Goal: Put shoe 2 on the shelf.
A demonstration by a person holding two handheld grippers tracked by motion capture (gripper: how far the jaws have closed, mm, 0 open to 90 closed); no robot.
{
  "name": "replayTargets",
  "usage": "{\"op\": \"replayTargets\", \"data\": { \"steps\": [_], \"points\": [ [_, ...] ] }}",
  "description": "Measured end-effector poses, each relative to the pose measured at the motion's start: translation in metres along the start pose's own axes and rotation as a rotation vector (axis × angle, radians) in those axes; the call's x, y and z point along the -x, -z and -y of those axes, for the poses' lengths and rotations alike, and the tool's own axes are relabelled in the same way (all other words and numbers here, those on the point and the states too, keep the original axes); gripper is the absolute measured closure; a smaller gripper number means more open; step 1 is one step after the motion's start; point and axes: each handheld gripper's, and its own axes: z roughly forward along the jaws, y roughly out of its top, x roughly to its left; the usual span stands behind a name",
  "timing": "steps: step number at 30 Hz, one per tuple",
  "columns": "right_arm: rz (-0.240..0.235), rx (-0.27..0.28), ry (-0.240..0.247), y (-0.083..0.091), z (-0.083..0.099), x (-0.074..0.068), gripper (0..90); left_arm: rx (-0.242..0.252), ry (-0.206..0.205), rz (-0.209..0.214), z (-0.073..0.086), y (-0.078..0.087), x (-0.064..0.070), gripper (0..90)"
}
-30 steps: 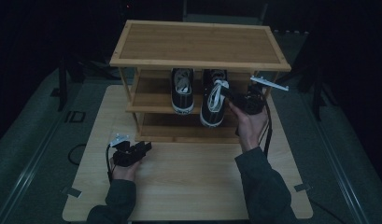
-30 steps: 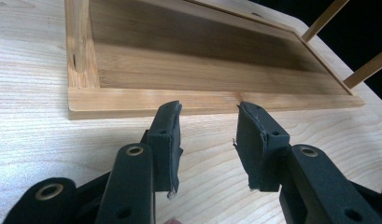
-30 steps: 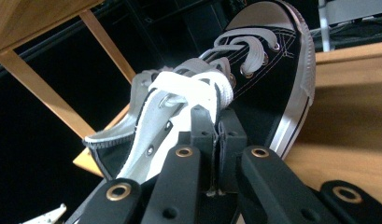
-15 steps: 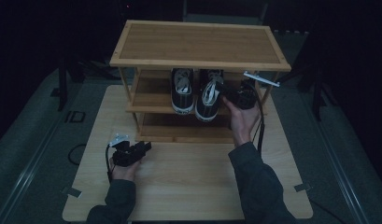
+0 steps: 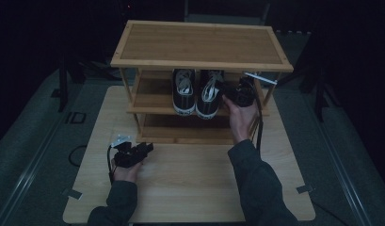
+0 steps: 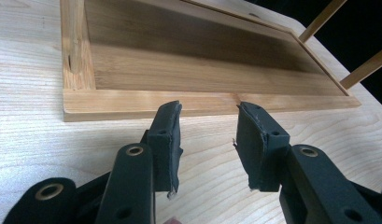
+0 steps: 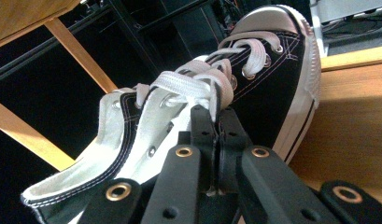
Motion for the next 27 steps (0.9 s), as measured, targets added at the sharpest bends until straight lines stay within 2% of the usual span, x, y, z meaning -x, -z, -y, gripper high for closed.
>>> {"op": "replayTargets", "data": {
  "steps": [10, 16, 20, 22, 24, 25, 27],
  "points": [
    [-0.011, -0.016, 0.004, -0.008, 0.000, 0.001, 88.1, -0.003, 0.001, 0.003, 0.000, 0.000, 0.000, 60.6],
    [-0.004, -0.018, 0.016, -0.010, 0.000, 0.003, 88.0, -0.004, -0.003, 0.006, 0.000, -0.001, 0.000, 60.5],
    [0.016, -0.012, -0.002, -0.011, 0.000, 0.000, 88.0, -0.002, -0.002, 0.007, 0.000, -0.001, 0.000, 60.5],
    [0.019, -0.026, 0.007, -0.012, 0.001, -0.001, 88.0, -0.002, 0.001, 0.007, 0.000, -0.001, 0.000, 60.5],
    [0.029, -0.019, 0.019, -0.015, 0.001, 0.001, 88.0, -0.002, 0.001, 0.009, -0.001, 0.000, 0.000, 60.5],
    [0.027, -0.022, 0.003, -0.015, 0.001, 0.000, 87.9, -0.003, 0.000, 0.009, -0.001, -0.001, 0.000, 60.5],
    [0.024, -0.022, 0.001, -0.015, 0.001, 0.001, 88.0, -0.004, -0.001, 0.009, -0.001, -0.001, 0.000, 60.5]
  ]
}}
